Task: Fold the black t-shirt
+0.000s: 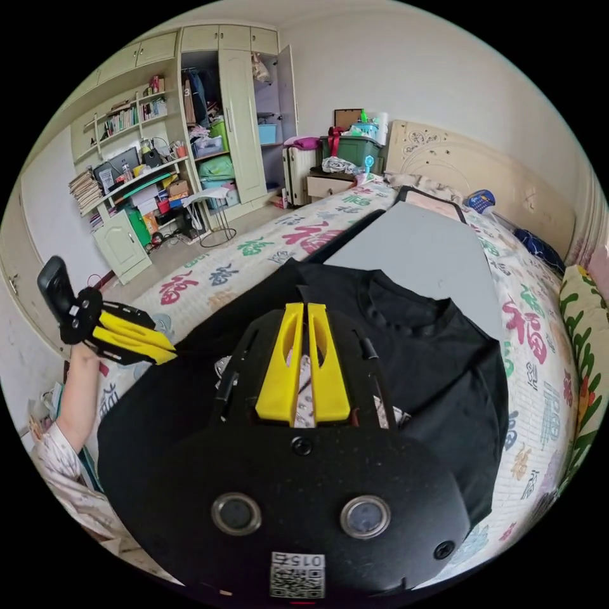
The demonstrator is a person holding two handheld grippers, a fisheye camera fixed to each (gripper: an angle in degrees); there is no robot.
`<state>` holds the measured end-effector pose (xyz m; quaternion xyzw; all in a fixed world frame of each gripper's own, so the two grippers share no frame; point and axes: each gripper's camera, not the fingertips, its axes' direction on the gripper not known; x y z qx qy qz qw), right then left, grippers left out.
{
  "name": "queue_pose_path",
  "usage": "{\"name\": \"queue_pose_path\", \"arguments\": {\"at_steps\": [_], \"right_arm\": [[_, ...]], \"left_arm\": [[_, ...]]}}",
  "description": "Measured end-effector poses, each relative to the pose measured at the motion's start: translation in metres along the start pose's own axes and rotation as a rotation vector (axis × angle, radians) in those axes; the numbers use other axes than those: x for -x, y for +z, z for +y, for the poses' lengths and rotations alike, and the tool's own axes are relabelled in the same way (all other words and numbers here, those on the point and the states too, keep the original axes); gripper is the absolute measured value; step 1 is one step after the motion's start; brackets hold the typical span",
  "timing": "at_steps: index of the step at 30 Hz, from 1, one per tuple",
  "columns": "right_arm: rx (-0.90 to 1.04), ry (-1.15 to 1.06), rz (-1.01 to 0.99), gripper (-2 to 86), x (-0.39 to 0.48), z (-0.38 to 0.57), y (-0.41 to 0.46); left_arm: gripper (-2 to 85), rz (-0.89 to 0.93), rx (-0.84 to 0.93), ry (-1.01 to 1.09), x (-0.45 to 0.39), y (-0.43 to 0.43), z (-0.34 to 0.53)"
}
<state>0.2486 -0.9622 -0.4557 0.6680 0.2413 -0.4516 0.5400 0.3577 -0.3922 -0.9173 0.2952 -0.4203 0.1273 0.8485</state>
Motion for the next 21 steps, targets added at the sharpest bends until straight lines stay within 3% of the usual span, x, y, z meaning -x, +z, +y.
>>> {"name": "queue_pose_path", "arguments": {"at_steps": [3,7,16,21], "right_arm": [[0.040,0.001,-0.004,0.0,-0.026,0.031,0.004],[0.106,-0.022,-0.010,-0.2,-0.041,0.060,0.013],[0.135,-0.058,0.076,5.9,-0.033,0.074,-0.009],[-0.021,-0.134,-0.071,7.7,-0.016,0.073,-0.061]], "left_arm": [[0.1,0.175,0.044,0.047,-0.018,0.054,0.012],[0.1,0.114,-0.003,0.136,-0.063,0.068,0.051],[1.5,0.301,-0.015,0.169,-0.082,0.087,0.099],[3.7,0.029,-0.076,-0.019,-0.048,0.073,0.142]]}}
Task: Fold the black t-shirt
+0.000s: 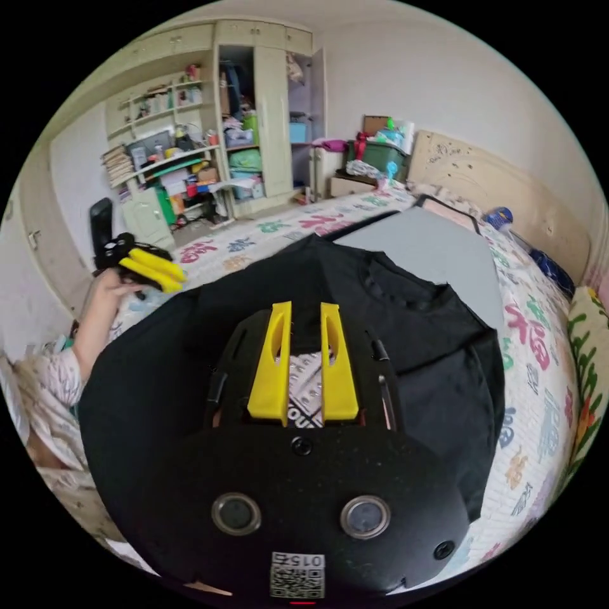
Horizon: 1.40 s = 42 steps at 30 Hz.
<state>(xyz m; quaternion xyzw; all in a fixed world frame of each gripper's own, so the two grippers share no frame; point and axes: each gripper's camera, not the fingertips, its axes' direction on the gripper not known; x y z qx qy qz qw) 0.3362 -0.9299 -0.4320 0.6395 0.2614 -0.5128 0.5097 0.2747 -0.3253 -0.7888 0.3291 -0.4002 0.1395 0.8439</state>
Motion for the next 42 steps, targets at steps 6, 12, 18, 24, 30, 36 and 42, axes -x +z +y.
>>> {"name": "queue_pose_path", "arguments": {"at_steps": [6,12,18,24,30,36,42], "right_arm": [[0.070,-0.291,-0.454,8.9,0.077,-0.016,-0.012],[0.265,-0.451,-0.276,10.9,0.141,-0.020,0.009],[0.274,-0.485,-0.203,1.1,0.156,-0.036,-0.006],[0.296,-0.478,-0.249,0.4,0.151,-0.065,-0.026],[0.134,-0.419,-0.393,6.4,0.106,-0.120,-0.105],[-0.163,-0.004,-0.079,9.1,-0.018,-0.155,-0.212],[-0.051,0.286,0.210,11.1,-0.139,-0.151,-0.210]], "left_arm": [[9.6,0.026,0.196,-0.003,0.014,0.061,0.024],[4.6,-0.054,0.206,-0.014,0.027,0.087,0.046],[1.4,-0.059,0.227,-0.002,0.045,0.096,0.064],[0.7,-0.045,0.264,0.007,0.064,0.111,0.080],[0.6,0.118,0.136,0.041,0.083,0.085,0.086],[0.5,-0.066,-0.173,0.048,0.102,0.058,0.083],[6.4,-0.191,-0.090,-0.152,0.189,0.118,0.009]]}}
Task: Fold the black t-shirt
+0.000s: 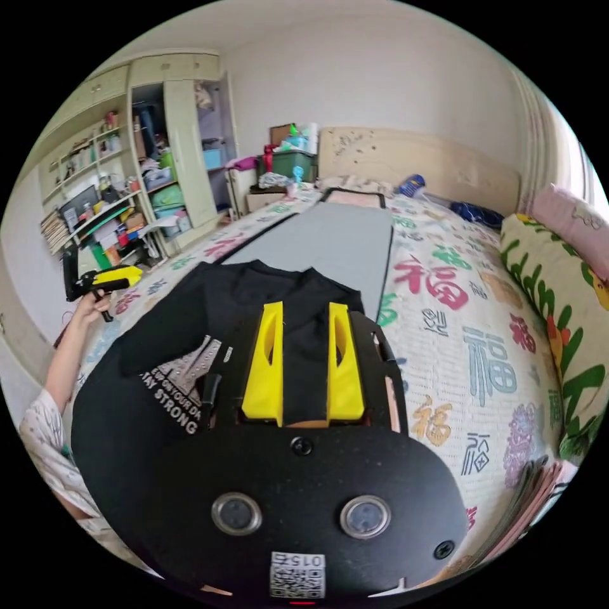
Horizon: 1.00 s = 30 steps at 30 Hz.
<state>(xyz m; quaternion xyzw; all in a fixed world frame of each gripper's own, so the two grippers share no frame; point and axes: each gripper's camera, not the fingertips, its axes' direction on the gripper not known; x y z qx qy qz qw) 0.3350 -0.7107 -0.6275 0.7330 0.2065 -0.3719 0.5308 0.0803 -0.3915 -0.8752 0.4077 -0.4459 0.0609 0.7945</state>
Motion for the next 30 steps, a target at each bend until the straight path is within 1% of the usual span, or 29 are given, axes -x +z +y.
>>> {"name": "queue_pose_path", "arguments": {"at_steps": [2,3,5,9,13,16,18,19,20,22,25,27,29,30], "right_arm": [[0.051,0.062,0.045,11.8,-0.024,-0.011,0.022],[0.062,0.070,0.054,11.9,-0.028,-0.014,0.027],[0.105,0.086,0.084,13.0,-0.036,-0.028,0.047],[0.142,0.079,0.073,13.8,-0.034,-0.053,0.066],[0.212,0.091,0.161,17.7,-0.023,-0.091,0.080],[0.262,0.097,0.191,15.4,-0.015,-0.112,0.085],[0.306,0.090,0.148,10.2,-0.009,-0.120,0.087],[0.308,0.061,0.076,6.9,-0.004,-0.122,0.081],[0.312,0.059,0.045,4.2,0.000,-0.124,0.074],[0.292,0.086,0.039,1.7,0.006,-0.125,0.056],[0.176,0.105,0.023,-0.1,0.021,-0.116,0.006],[0.105,0.102,-0.001,-0.4,0.033,-0.108,-0.033],[0.035,0.039,-0.029,-0.6,0.062,-0.090,-0.097],[0.019,0.013,-0.035,-0.6,0.071,-0.084,-0.114]], "left_arm": [[8.9,0.026,0.076,-0.102,0.035,0.052,-0.029],[9.8,0.026,0.092,-0.129,0.043,0.066,-0.035],[12.7,0.000,0.148,-0.219,0.072,0.115,-0.050],[13.9,-0.077,0.239,-0.294,0.102,0.171,-0.056],[11.1,-0.051,0.273,-0.335,0.128,0.202,-0.048],[4.5,0.002,0.296,-0.287,0.127,0.215,-0.039],[2.5,0.014,0.287,-0.249,0.121,0.214,-0.035],[2.0,-0.005,0.292,-0.226,0.115,0.212,-0.032],[1.6,-0.038,0.288,-0.194,0.107,0.208,-0.030],[1.3,-0.074,0.250,-0.148,0.092,0.195,-0.026],[1.0,-0.122,0.139,-0.129,0.070,0.153,-0.015],[0.9,-0.100,0.041,-0.110,0.053,0.112,-0.003],[0.8,-0.054,-0.075,-0.057,0.019,0.045,0.025],[0.8,-0.039,-0.097,-0.042,0.009,0.028,0.034]]}}
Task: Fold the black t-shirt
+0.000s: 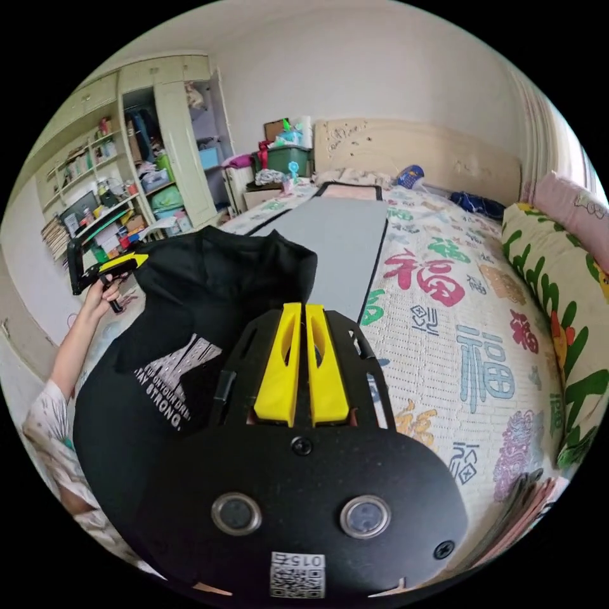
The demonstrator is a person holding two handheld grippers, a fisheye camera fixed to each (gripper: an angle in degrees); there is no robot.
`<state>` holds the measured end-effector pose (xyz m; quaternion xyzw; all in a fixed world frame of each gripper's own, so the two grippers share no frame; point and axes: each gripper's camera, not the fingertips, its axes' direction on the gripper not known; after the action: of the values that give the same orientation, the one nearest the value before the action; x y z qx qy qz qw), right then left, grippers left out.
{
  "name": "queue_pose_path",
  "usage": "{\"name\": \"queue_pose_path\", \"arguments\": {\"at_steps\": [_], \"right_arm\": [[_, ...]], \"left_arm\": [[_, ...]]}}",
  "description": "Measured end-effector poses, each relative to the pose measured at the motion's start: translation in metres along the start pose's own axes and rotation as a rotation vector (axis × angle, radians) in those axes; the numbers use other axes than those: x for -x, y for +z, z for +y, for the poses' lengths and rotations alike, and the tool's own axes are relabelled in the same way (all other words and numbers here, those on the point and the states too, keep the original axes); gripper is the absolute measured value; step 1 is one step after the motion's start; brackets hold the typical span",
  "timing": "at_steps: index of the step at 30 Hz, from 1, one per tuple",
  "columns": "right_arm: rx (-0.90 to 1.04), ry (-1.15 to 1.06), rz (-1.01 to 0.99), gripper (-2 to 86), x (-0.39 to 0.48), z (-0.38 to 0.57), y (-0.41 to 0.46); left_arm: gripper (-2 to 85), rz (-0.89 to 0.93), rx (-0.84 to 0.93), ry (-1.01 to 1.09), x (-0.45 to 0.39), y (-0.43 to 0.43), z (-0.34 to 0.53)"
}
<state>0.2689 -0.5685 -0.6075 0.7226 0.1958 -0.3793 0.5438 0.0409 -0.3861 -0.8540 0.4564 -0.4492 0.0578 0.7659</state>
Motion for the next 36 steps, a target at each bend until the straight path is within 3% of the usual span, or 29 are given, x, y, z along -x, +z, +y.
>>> {"name": "queue_pose_path", "arguments": {"at_steps": [5,8,11,14,20,22,25,29,36], "right_arm": [[-0.122,-0.189,-0.143,-0.7,0.077,0.126,-0.169],[-0.099,-0.276,-0.204,-0.7,0.114,0.236,-0.239],[-0.079,-0.291,-0.189,-0.8,0.147,0.332,-0.270],[-0.115,-0.266,-0.080,-0.9,0.181,0.379,-0.284],[-0.151,-0.202,0.046,-0.8,0.216,0.394,-0.347],[-0.190,-0.171,-0.044,-0.5,0.218,0.403,-0.367],[-0.151,-0.263,-0.207,0.9,0.242,0.413,-0.377],[-0.095,-0.356,-0.053,7.5,0.292,0.418,-0.368],[0.061,-0.662,0.035,7.7,0.368,0.408,-0.346]], "left_arm": [[0.8,0.069,-0.147,0.189,-0.099,-0.156,0.129],[0.9,0.116,-0.081,0.234,-0.149,-0.209,0.221],[0.9,0.167,0.084,0.187,-0.182,-0.230,0.287],[0.9,0.047,0.008,0.230,-0.227,-0.267,0.314],[0.9,-0.087,-0.042,0.263,-0.288,-0.307,0.321],[0.9,-0.069,-0.062,0.249,-0.297,-0.321,0.322],[0.9,-0.051,-0.067,0.232,-0.304,-0.326,0.327],[0.9,-0.043,-0.011,0.143,-0.302,-0.314,0.329],[1.0,-0.084,0.014,0.112,-0.320,-0.310,0.311]]}}
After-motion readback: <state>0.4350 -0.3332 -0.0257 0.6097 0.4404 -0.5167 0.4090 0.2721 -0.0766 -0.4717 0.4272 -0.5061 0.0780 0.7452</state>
